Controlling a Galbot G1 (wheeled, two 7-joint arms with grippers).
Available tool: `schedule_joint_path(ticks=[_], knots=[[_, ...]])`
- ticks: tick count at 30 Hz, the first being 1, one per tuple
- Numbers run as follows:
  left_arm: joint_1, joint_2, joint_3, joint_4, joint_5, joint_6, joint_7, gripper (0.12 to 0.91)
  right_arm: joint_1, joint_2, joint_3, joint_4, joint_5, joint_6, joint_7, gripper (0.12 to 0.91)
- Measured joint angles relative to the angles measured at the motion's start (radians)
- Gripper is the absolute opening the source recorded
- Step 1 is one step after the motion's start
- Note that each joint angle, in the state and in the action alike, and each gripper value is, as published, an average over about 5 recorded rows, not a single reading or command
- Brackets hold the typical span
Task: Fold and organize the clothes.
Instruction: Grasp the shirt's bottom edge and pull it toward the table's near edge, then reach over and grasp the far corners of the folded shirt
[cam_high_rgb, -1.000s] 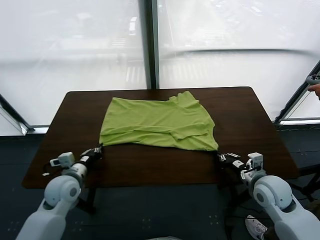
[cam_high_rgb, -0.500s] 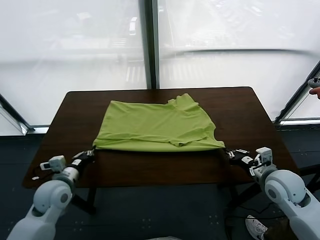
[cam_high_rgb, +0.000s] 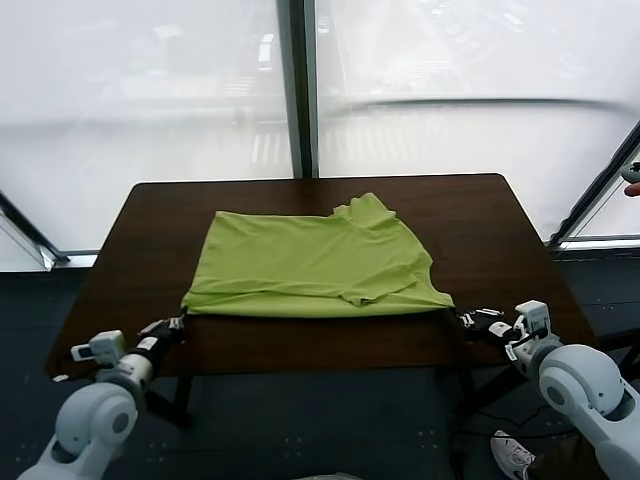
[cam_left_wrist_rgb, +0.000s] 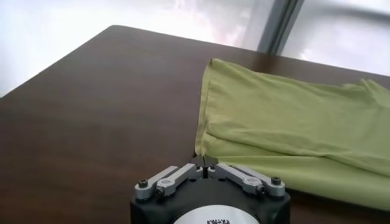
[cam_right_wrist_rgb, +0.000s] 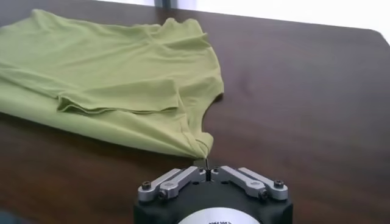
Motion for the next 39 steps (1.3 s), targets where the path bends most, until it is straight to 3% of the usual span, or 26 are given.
schedule_joint_path(ticks=[3, 9, 12, 14, 20, 23, 27, 33, 39], knots=[[0.016, -0.005, -0.004, -0.011, 0.001, 0.005, -0.003, 0.149, -0.003, 0.0, 0.004, 0.003, 0.0, 0.0, -0.002, 0.293], [0.035, -0.014, -0.007, -0.02, 0.029, 0.016, 0.001, 0.182, -0.01, -0.009, 0.011, 0.016, 0.004, -0.001, -0.004, 0.651], [0.04, -0.015, -0.01, -0.027, 0.046, 0.017, 0.005, 0.323, -0.009, -0.015, 0.017, 0.024, 0.015, -0.002, -0.004, 0.818], [0.042, -0.015, -0.012, -0.034, 0.05, 0.017, 0.004, 0.455, 0.0, -0.017, 0.022, 0.026, 0.029, -0.002, -0.003, 0.88], [0.045, -0.009, -0.018, -0.054, 0.052, 0.025, -0.002, 0.81, 0.092, 0.005, 0.01, 0.001, 0.109, 0.016, 0.003, 0.906], [0.039, -0.001, -0.025, -0.063, 0.06, 0.03, 0.002, 0.892, 0.189, 0.029, -0.019, -0.038, 0.139, 0.035, 0.001, 0.907], [0.011, 0.017, -0.033, -0.061, 0.074, 0.014, 0.029, 0.906, 0.361, 0.074, -0.088, -0.124, 0.137, 0.045, -0.01, 0.907], [-0.105, 0.074, -0.009, -0.006, 0.037, -0.031, 0.098, 0.907, 0.637, 0.166, -0.249, -0.306, 0.064, 0.025, -0.012, 0.907], [-0.302, 0.128, 0.059, 0.12, -0.027, -0.014, 0.108, 0.907, 0.862, 0.274, -0.417, -0.503, 0.002, -0.011, -0.025, 0.907]])
